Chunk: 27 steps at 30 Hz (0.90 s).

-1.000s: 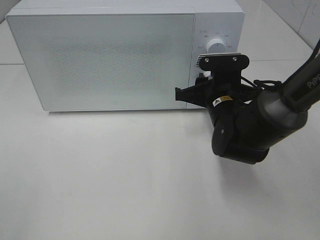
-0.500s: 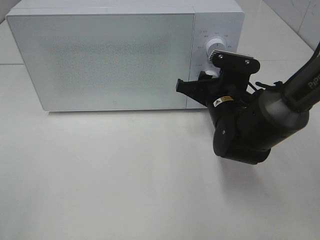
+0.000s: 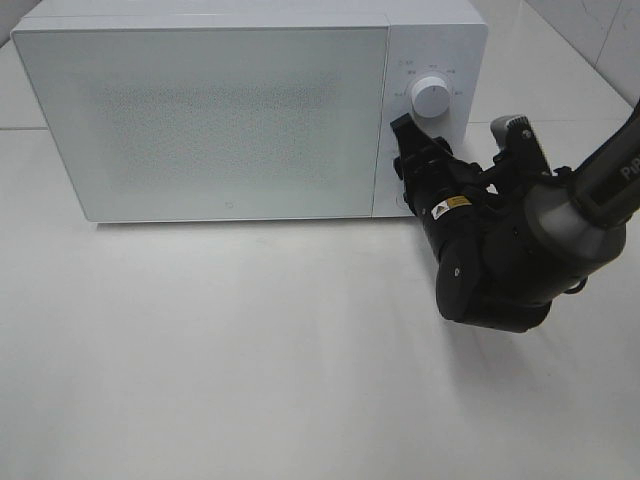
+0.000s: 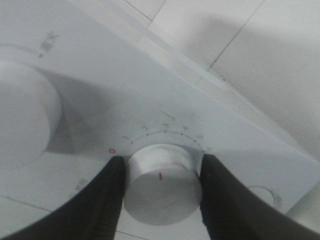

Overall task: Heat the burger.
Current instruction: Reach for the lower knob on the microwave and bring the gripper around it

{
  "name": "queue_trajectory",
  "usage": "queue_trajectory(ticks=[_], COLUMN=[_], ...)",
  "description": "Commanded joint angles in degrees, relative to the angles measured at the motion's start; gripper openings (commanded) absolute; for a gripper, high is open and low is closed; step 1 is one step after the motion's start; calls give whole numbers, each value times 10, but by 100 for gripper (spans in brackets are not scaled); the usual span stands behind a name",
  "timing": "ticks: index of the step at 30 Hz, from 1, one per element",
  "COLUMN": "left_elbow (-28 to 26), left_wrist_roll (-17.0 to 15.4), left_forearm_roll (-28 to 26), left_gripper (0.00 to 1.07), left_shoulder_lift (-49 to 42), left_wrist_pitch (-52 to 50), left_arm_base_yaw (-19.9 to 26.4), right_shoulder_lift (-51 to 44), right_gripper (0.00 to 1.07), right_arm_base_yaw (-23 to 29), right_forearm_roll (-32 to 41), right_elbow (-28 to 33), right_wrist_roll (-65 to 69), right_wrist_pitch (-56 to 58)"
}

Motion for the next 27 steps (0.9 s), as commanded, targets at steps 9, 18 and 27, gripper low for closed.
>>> queue_trajectory(ticks=[9, 18, 27], left_elbow=[2, 2, 2], left_wrist_roll=[0, 0, 0], left_forearm_roll=[-2, -2, -2], left_gripper=[100, 100, 100], left_shoulder_lift=[-9, -9, -9], left_wrist_pitch=[-4, -4, -4], left_arm_base_yaw=[1, 1, 1], right_shoulder_lift=[-4, -4, -4], right_gripper=[0, 0, 0], right_arm_base_yaw=[3, 3, 3], right_forearm_roll=[-95, -95, -95], right_elbow=[-19, -19, -19], right_wrist_roll=[372, 407, 398], right_wrist_pitch=[-19, -20, -23])
